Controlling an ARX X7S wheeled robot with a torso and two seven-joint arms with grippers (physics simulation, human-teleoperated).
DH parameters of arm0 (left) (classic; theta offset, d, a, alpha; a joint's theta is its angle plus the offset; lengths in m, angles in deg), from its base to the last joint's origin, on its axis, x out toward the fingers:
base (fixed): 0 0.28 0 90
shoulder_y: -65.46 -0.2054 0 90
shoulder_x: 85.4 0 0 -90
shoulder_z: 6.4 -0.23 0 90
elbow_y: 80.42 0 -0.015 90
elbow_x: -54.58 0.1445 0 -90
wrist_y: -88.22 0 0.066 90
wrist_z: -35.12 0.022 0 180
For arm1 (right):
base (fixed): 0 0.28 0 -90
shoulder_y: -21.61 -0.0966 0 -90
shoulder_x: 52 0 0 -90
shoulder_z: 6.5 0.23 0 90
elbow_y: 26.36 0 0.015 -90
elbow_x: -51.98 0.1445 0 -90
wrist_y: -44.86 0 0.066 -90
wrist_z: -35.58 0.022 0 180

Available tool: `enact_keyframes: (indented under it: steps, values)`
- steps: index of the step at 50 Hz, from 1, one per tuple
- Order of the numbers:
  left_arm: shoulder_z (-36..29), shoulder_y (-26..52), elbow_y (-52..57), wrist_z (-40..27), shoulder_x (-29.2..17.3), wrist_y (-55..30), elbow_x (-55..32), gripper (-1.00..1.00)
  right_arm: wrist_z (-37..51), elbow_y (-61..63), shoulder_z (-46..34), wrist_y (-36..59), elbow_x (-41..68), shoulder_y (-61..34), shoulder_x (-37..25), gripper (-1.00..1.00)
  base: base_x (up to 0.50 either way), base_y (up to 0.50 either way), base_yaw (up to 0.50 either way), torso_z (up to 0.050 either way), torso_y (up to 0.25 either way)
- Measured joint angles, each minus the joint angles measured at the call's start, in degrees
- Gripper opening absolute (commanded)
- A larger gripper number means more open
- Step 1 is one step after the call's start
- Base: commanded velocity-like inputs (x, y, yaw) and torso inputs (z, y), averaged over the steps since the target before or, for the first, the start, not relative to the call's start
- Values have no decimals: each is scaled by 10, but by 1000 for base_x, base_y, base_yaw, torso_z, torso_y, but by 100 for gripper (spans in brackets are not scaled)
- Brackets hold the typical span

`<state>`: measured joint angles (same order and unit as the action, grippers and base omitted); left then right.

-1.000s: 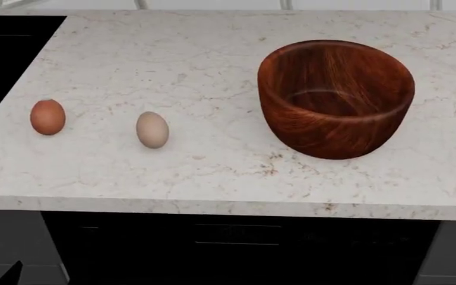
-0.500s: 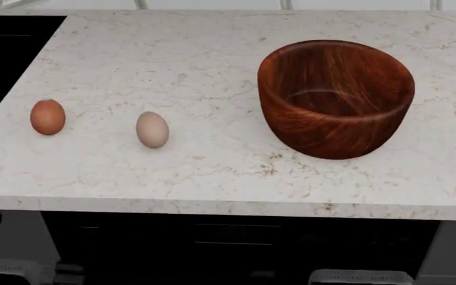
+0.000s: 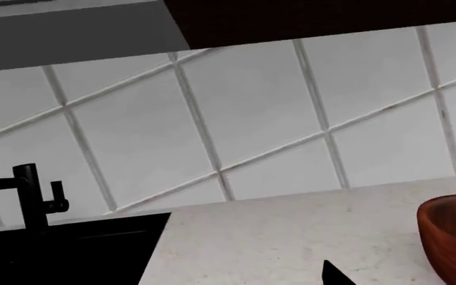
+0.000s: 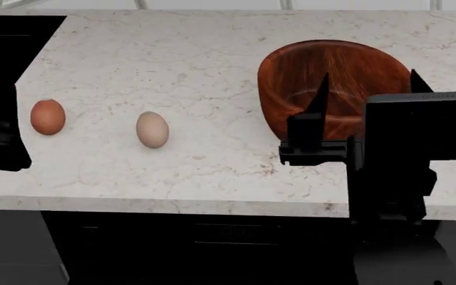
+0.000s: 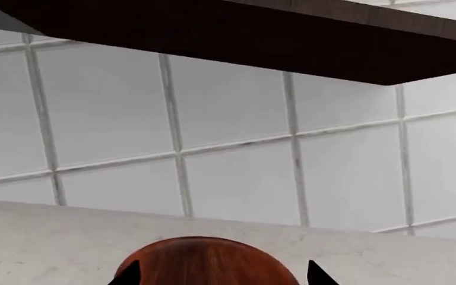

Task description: Place the eggs and milk next to the bowl.

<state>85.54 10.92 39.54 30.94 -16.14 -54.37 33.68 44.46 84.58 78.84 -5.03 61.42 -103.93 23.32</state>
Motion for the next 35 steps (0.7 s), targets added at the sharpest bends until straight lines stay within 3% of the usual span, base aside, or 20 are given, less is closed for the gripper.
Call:
enact_keyframes:
  steps: [9,25,35]
  values:
    - [10,39,1,1,-8,-39,-15,100,-5,-3,-1,23,8,-37,-5,100,0,-57,0,0,0]
    - [7,60,3,-1,-9,-62,-26,100,-12,-5,0,30,19,-48,-10,100,0,-479,0,0,0]
    - [7,61,7,-2,-9,-65,-31,100,-14,-5,-5,27,21,-47,-12,100,20,0,0,0,0]
